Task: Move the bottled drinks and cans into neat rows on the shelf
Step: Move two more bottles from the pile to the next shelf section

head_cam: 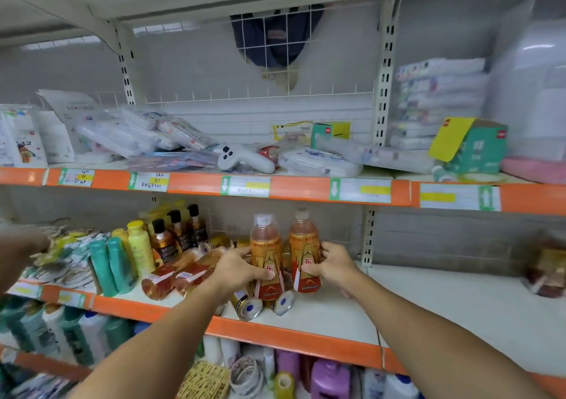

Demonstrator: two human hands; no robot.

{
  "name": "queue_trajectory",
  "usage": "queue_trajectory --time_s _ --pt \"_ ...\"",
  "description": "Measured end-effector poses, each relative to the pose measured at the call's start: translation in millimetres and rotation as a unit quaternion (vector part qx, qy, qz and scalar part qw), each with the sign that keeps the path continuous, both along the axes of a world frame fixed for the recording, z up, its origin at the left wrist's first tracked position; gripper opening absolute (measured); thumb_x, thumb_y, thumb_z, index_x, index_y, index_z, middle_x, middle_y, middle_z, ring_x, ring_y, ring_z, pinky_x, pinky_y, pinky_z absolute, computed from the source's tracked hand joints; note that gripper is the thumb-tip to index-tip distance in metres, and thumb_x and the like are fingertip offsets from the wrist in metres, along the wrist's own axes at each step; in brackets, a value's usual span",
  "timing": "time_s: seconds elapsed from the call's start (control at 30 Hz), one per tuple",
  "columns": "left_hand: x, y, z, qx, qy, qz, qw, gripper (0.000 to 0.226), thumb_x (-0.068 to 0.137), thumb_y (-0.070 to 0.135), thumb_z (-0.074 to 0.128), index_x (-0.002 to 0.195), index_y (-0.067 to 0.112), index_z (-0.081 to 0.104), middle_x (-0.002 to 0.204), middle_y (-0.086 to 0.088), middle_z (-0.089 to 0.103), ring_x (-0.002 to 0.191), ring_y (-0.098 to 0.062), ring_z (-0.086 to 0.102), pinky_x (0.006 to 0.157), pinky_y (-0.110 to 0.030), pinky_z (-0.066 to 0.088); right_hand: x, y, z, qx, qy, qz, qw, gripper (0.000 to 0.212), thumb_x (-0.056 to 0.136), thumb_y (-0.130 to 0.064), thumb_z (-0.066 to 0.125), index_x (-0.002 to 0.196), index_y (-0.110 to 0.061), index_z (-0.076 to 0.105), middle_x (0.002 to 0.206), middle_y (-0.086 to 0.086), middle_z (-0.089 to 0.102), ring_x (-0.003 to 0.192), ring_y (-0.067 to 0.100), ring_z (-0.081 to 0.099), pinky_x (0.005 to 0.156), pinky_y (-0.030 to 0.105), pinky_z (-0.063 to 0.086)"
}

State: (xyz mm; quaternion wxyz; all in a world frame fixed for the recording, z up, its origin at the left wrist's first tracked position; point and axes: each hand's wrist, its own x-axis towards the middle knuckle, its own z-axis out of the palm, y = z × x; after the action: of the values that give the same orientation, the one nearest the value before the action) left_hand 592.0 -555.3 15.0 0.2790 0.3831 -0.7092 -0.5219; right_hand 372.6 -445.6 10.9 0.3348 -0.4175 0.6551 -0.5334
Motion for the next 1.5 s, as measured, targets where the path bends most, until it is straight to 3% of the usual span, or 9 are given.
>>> queue_trajectory --time_s 0.07,0.23,0.4,0.57,0.8,0.97,1.2,1.4,1.5 --pt "-17.3 11.1 -1.1 -0.003 -0.008 -0.019 1.0 0.044 0.058 0.014 0.098 0.096 0.021 0.078 0.096 0.002 0.08 0.09 -0.017 0.077 0.082 -0.038 0.061 -16.5 20.4 -1.0 -0.003 -0.006 -0.013 1.0 0.061 0.07 0.0 0.086 0.124 -0.017 0.063 0.108 -0.008 0.072 0.099 0.01 0.067 0.094 0.04 0.053" --pt "-68.4 48.0 -2.6 0.007 -0.007 -0.054 0.998 0.051 0.06 0.014 0.097 0.105 0.021 0.075 0.097 0.003 0.079 0.091 -0.017 0.076 0.089 -0.046 0.06 -55.5 75.6 -2.3 0.003 -0.001 -0.051 0.999 0.061 0.07 -0.005 0.087 0.123 -0.023 0.063 0.09 -0.023 0.067 0.09 -0.002 0.064 0.079 0.027 0.051" --pt "-120.3 88.9 -4.6 0.018 -0.003 -0.1 0.995 0.053 0.061 0.009 0.096 0.108 0.018 0.074 0.1 0.001 0.079 0.098 -0.021 0.075 0.095 -0.049 0.058 -91.7 133.1 -6.4 0.013 -0.003 -0.099 0.995 0.054 0.071 -0.003 0.086 0.115 -0.028 0.064 0.094 -0.019 0.069 0.098 0.008 0.066 0.095 0.038 0.053" --pt "-166.6 125.7 -7.9 0.009 0.0 -0.146 0.989 0.047 0.062 0.007 0.095 0.104 0.018 0.076 0.097 0.002 0.08 0.094 -0.017 0.076 0.095 -0.046 0.058 -121.2 187.8 -13.7 0.015 -0.001 -0.148 0.989 0.052 0.072 -0.003 0.085 0.112 -0.03 0.065 0.082 -0.026 0.07 0.087 -0.005 0.065 0.08 0.025 0.053" --pt "-220.9 166.2 -9.3 0.0 -0.015 -0.201 0.979 0.044 0.06 0.011 0.096 0.095 0.029 0.075 0.086 0.017 0.078 0.082 -0.003 0.074 0.081 -0.029 0.06 -151.7 254.1 -20.6 0.011 -0.002 -0.223 0.975 0.049 0.072 -0.001 0.084 0.107 -0.031 0.067 0.107 -0.01 0.073 0.112 0.017 0.066 0.104 0.047 0.05" --pt "-258.3 188.4 -6.7 0.004 -0.018 -0.239 0.971 0.049 0.06 0.011 0.097 0.103 0.021 0.076 0.094 0.005 0.08 0.091 -0.014 0.075 0.089 -0.037 0.059 -176.4 292.3 -27.8 0.011 -0.007 -0.255 0.967 0.045 0.07 -0.002 0.086 0.091 -0.037 0.066 0.089 -0.021 0.073 0.101 0.007 0.068 0.101 0.044 0.052" --pt "-322.8 208.3 -13.9 0.004 -0.017 -0.292 0.956 0.049 0.058 0.009 0.097 0.098 0.024 0.074 0.092 0.008 0.079 0.088 -0.014 0.076 0.081 -0.033 0.06 -216.9 330.0 -32.1 -0.008 -0.025 -0.307 0.951 0.049 0.066 0.0 0.088 0.092 -0.036 0.068 0.096 -0.014 0.076 0.1 0.01 0.072 0.096 0.041 0.056" --pt "-383.7 211.9 -27.8 0.015 -0.024 -0.334 0.942 0.051 0.057 0.012 0.098 0.102 0.024 0.076 0.095 0.006 0.08 0.089 -0.015 0.076 0.088 -0.04 0.06 -249.3 345.7 -37.4 -0.017 -0.021 -0.344 0.939 0.048 0.068 0.005 0.086 0.096 -0.03 0.071 0.097 -0.008 0.078 0.093 0.009 0.074 0.08 0.028 0.06" --pt "-416.2 214.5 -35.4 0.023 -0.029 -0.345 0.938 0.051 0.056 0.011 0.099 0.101 0.022 0.077 0.093 0.005 0.08 0.087 -0.014 0.077 0.089 -0.041 0.06 -268.2 350.4 -37.3 -0.004 -0.017 -0.359 0.933 0.048 0.069 0.005 0.086 0.101 -0.028 0.072 0.1 -0.006 0.078 0.095 0.011 0.074 0.086 0.033 0.059"
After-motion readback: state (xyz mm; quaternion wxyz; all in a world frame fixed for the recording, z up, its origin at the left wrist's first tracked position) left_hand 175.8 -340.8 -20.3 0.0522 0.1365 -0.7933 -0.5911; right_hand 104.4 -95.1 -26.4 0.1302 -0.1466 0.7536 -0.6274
